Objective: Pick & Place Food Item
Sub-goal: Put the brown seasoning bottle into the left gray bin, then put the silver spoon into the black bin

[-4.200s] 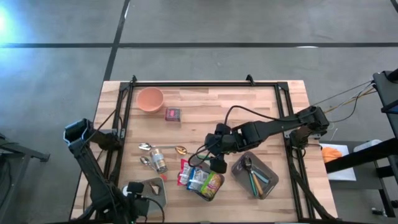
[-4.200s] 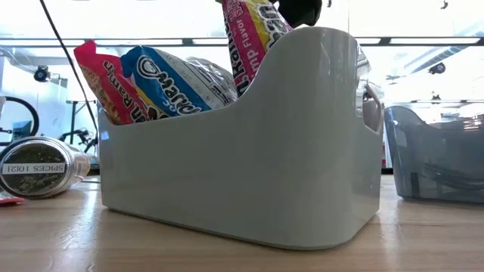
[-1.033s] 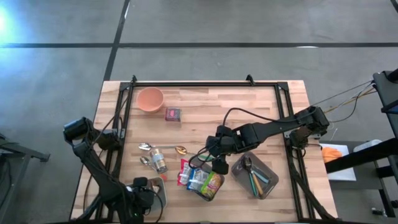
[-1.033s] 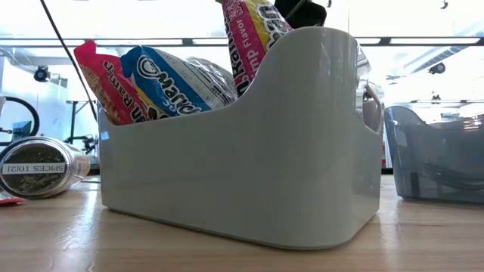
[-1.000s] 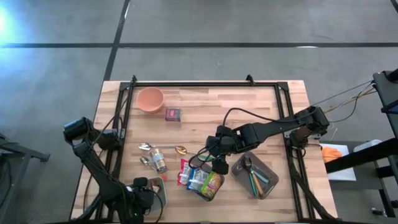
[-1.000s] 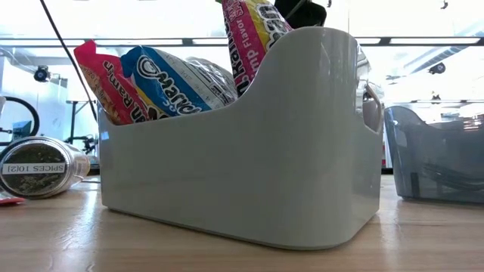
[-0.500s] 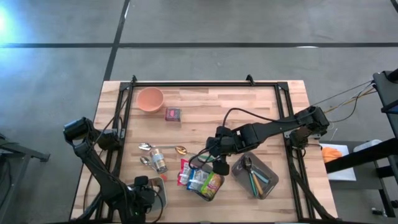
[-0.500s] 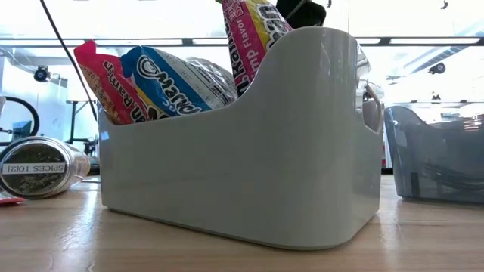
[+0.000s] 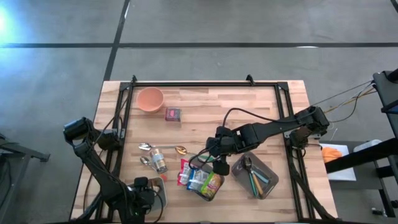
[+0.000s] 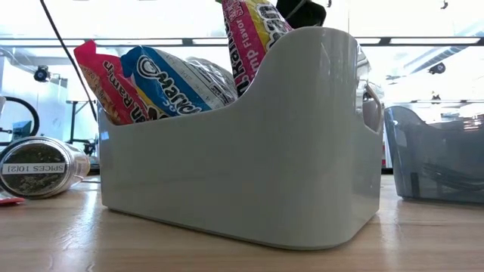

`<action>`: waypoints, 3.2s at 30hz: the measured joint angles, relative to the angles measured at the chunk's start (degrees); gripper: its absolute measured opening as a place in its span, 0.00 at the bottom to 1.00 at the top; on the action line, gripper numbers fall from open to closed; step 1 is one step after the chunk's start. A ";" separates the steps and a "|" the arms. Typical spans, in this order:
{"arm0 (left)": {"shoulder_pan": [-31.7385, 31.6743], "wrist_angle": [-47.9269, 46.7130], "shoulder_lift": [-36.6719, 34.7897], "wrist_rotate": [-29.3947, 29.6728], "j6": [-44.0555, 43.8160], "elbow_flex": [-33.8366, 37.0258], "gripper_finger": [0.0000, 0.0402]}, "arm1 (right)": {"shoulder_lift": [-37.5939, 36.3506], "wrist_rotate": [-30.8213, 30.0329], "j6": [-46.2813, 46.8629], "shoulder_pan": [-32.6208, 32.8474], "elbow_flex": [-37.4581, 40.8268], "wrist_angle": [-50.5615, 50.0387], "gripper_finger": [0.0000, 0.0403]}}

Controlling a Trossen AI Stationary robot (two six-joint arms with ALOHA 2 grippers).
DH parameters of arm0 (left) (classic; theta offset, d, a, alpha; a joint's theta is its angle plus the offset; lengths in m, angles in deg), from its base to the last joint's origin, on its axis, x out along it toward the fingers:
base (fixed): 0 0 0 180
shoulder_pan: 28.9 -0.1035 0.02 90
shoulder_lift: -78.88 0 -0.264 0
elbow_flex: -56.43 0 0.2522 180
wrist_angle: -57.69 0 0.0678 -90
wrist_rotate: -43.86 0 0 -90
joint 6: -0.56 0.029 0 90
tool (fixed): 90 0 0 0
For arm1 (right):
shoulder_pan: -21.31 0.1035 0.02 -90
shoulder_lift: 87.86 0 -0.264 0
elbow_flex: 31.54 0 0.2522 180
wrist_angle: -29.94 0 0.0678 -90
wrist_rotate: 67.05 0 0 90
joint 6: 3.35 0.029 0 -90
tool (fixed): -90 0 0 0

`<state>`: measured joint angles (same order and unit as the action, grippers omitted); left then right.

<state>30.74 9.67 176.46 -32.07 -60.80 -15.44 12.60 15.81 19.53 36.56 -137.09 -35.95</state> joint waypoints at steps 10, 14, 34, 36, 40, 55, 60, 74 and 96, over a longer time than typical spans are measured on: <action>-2.28 2.21 -0.10 -3.13 0.00 -0.04 0.59 | 0.00 1.66 -0.48 0.02 0.00 0.02 0.83; -4.00 2.87 -1.06 -6.01 1.35 -0.07 0.59 | 0.00 1.67 -0.61 0.02 0.00 0.05 0.83; -7.86 2.75 -15.67 -18.34 -1.25 -0.07 0.59 | 0.00 1.65 -0.61 0.02 0.00 0.05 0.83; -8.56 2.71 -17.79 -19.12 -5.18 -0.07 0.59 | 0.00 1.65 -0.61 0.02 0.00 0.07 0.83; -11.55 -0.54 -23.07 -19.22 -14.79 -0.15 0.59 | 0.00 1.63 -0.61 0.02 0.00 0.41 0.83; -31.59 -21.88 -31.85 -17.28 14.52 -0.15 0.59 | 0.02 1.17 2.91 -0.94 0.00 7.35 0.83; -42.25 -23.67 -31.87 -17.08 33.34 -0.15 0.59 | 0.02 1.42 7.33 -2.08 -0.02 14.11 0.83; -59.52 -22.29 -25.40 -17.09 69.27 0.10 0.59 | -0.26 1.15 17.89 -3.89 -0.02 14.90 0.83; -59.89 -15.11 -14.52 -15.16 64.51 9.98 0.59 | -1.60 -0.35 20.21 -4.17 -0.04 12.95 0.83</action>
<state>-29.15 -5.45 161.94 -47.22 3.71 -5.46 11.01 15.45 39.74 32.39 -137.14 -23.00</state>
